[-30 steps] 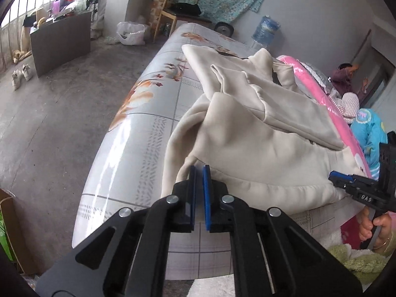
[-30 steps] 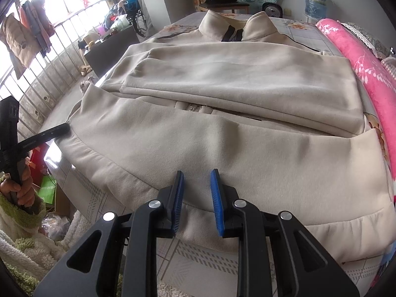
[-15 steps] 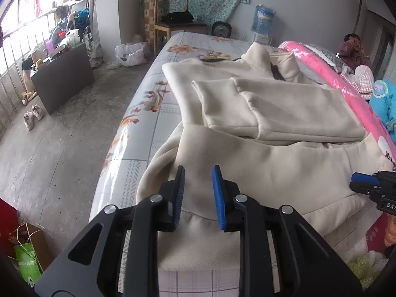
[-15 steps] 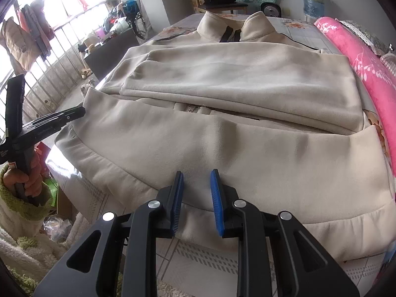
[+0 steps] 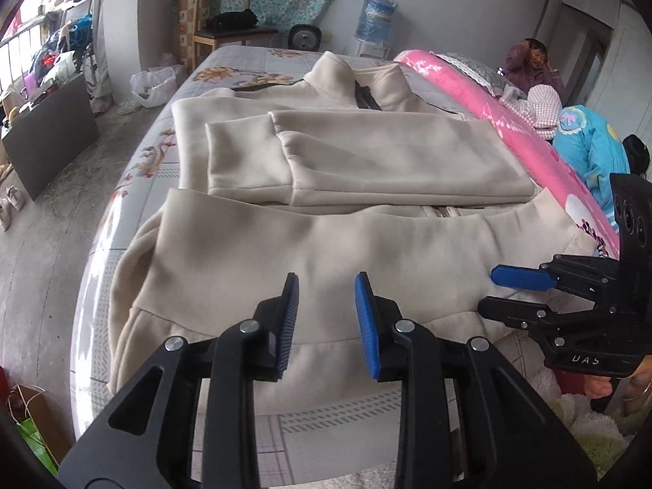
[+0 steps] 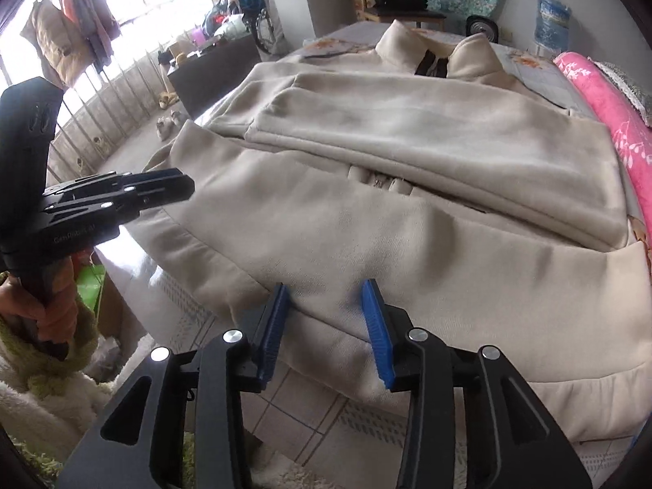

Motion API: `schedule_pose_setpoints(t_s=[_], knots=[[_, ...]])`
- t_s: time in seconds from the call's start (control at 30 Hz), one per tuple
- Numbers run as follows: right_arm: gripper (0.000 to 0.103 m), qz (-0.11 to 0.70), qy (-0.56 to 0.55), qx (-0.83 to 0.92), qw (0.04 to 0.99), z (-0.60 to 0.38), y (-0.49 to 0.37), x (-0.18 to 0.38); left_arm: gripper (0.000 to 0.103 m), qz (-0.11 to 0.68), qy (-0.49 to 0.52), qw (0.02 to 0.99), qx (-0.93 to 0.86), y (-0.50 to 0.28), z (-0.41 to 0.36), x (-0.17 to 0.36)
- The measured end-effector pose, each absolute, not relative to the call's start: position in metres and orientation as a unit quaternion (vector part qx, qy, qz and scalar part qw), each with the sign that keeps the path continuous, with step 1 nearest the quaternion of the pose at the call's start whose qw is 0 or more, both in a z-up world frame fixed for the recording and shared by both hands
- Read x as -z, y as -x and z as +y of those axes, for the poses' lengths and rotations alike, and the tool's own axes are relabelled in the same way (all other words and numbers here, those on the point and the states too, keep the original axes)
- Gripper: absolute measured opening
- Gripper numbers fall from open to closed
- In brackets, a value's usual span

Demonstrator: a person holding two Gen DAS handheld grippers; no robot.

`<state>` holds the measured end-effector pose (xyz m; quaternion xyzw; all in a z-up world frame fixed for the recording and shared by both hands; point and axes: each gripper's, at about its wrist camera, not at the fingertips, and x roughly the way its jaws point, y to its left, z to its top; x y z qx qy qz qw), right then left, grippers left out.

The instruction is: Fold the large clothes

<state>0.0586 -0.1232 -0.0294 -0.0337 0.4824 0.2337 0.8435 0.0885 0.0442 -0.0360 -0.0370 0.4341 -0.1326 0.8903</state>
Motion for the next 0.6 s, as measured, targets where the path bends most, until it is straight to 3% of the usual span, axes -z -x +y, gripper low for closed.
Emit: schedule_pose_setpoints(t_s=[0.07,0.13,0.2,0.33,0.5,0.6], knots=[[0.04,0.467,0.028,-0.226,0.854,-0.132,-0.052,0.016,0.036,0.435,0.03,0.887,0.155,-0.086,0.036,0.033],[0.054,0.453,0.023,-0.209,0.866,-0.147,-0.044,0.007,0.053,0.436,0.024,0.884,0.169,-0.083,0.029,0.032],[0.062,0.453,0.014,-0.181,0.873,-0.166,-0.041,0.008,0.059,0.452,0.017,0.874,0.174,-0.084,0.022,0.039],[0.063,0.485,-0.022,-0.139,0.863,-0.197,-0.05,0.037,0.073,0.47,0.002,0.868,0.162,-0.087,0.014,0.05],[0.065,0.482,-0.051,-0.15,0.862,-0.202,-0.056,0.02,0.079,0.483,-0.005,0.862,0.155,-0.093,0.014,0.04],[0.076,0.474,-0.056,-0.145,0.866,-0.204,-0.063,0.008,0.08,0.491,0.0,0.858,0.151,-0.099,0.017,0.03]])
